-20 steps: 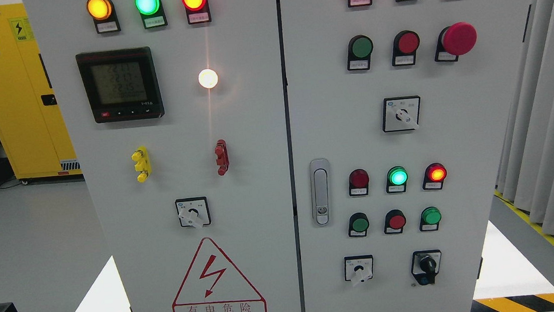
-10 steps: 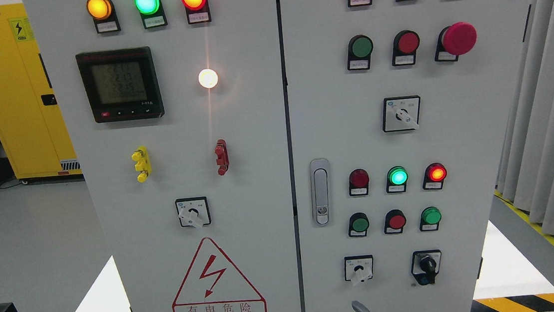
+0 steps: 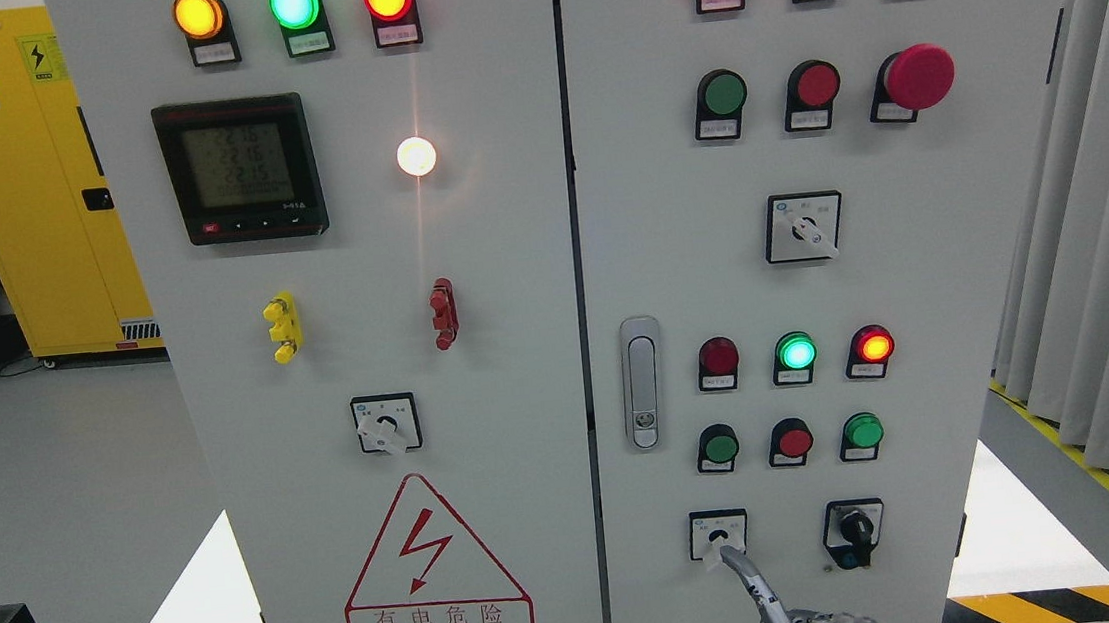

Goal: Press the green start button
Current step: 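Raise the right hand toward the green push button in the lowest button row, then press the green push button with the right hand's extended finger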

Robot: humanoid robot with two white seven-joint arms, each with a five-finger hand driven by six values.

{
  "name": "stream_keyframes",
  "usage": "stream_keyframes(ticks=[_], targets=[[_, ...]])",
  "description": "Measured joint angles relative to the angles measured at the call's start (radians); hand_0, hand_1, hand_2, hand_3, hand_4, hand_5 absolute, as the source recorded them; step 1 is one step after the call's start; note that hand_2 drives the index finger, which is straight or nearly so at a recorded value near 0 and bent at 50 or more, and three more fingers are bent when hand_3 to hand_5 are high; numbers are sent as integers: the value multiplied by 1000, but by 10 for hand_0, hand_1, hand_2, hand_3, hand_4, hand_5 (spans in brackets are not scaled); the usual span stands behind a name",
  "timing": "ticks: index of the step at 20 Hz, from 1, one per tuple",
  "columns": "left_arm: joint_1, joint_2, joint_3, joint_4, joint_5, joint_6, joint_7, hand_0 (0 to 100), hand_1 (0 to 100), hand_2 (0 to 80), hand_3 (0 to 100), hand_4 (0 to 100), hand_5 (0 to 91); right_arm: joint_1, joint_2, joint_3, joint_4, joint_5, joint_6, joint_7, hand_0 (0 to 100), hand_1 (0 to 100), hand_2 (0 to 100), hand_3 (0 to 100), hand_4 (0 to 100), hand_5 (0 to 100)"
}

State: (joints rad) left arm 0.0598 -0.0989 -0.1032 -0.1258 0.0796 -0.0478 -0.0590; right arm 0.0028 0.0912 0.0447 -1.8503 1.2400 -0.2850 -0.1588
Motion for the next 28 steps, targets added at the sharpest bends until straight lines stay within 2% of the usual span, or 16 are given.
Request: stream_keyframes(ticks=[8, 12, 28], targets=[[0, 0, 0, 0, 0, 0, 0, 120, 556, 0, 0, 0, 0, -94, -2, -23, 51, 5, 31, 5, 768, 935, 0, 1000, 1000, 1000], [0, 0, 0, 0, 0, 0, 0, 120, 556, 0, 0, 0, 0, -128, -4, -30, 71, 5, 34, 27, 771, 933, 0, 1000, 1000, 1000], [0, 0, 0, 0, 0, 0, 0, 120, 556, 0, 0, 0, 0, -187, -7, -41, 111, 6, 34, 58, 742, 920, 0, 1000, 1000, 1000]])
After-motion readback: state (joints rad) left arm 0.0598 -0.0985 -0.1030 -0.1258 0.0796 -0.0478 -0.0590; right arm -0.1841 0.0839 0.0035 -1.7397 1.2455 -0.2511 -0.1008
